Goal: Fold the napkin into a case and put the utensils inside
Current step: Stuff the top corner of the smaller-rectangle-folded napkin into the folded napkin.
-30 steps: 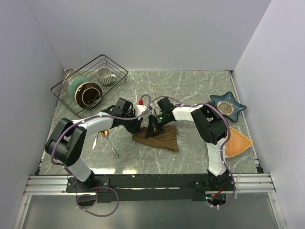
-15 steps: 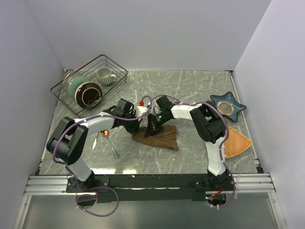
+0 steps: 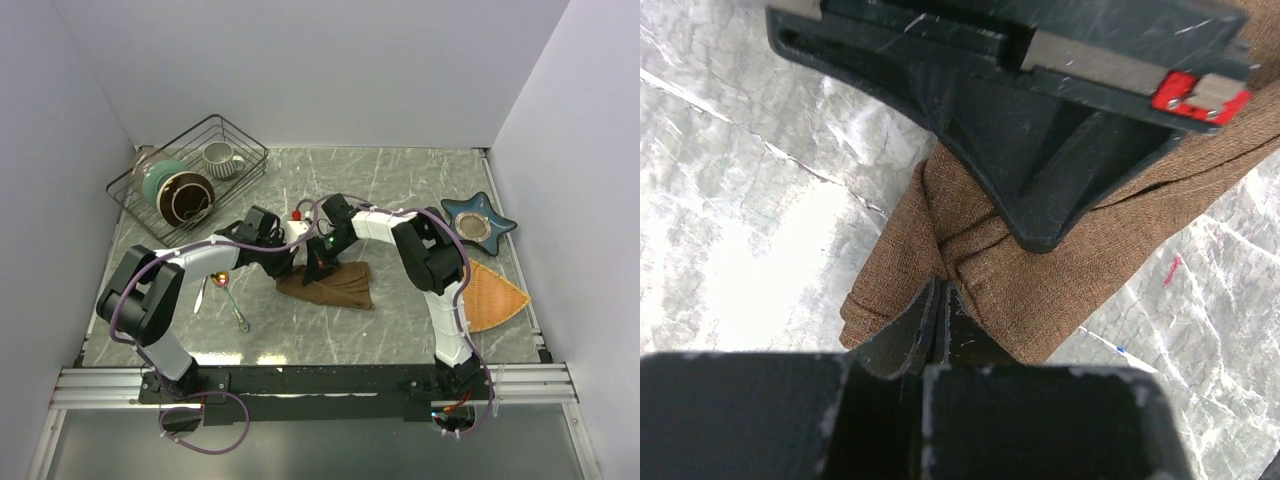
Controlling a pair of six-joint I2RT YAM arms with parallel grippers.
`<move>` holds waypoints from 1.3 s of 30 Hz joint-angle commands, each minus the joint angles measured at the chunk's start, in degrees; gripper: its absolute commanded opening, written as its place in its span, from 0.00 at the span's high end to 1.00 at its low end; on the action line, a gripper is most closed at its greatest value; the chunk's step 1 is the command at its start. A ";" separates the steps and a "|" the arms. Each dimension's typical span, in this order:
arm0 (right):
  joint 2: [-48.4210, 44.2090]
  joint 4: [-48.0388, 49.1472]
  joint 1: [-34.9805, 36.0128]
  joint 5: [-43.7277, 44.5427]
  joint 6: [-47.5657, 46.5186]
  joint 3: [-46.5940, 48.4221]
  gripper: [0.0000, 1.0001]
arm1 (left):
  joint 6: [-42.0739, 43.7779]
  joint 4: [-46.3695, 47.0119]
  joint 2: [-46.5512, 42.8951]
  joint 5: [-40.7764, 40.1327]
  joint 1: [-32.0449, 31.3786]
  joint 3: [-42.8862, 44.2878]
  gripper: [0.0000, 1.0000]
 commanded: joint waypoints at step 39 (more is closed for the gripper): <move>11.23 -13.59 0.03 3.77 -10.14 20.83 1.00 | 1.48 -1.30 -1.42 9.13 2.16 1.41 0.99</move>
